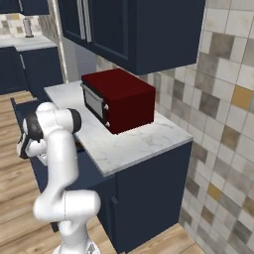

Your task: Restock the sink supplies by placing the sponge and soap dispenser on the counter and next to the sink. Make sure the soap dispenser is upright.

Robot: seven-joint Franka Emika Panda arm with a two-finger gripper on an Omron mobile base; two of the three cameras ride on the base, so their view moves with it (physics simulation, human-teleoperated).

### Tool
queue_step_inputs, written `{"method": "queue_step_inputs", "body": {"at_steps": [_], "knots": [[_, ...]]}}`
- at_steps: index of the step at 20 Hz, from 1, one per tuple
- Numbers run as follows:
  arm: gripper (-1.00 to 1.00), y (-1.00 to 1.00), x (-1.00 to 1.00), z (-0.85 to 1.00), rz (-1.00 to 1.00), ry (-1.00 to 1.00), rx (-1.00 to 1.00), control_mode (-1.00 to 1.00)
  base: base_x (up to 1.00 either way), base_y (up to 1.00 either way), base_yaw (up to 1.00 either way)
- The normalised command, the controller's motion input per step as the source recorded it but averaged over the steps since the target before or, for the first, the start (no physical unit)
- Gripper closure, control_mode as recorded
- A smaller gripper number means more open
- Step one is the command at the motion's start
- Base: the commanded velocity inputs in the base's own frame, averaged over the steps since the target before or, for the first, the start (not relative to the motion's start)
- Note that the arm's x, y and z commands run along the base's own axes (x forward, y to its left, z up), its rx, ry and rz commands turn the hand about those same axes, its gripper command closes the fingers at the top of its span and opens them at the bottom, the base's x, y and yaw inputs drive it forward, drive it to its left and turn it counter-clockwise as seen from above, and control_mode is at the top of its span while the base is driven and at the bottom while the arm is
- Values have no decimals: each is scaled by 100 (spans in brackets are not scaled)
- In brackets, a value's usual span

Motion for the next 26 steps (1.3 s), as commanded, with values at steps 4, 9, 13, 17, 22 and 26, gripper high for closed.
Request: {"method": "queue_step_inputs", "body": {"at_steps": [4,9,13,17,22,26], "knots": [[-100,68,-68,32,0,0,0,-100,0,0,0],[-100,28,-55,54,-5,0,0,-100,0,0,0],[-100,-28,21,38,-2,0,1,-100,0,0,0],[-100,-59,83,0,0,0,10,-100,0,0,0],[-100,-39,81,-1,0,0,5,-100,0,0,0],[-100,-10,60,-14,0,2,0,-100,0,0,0]]}}
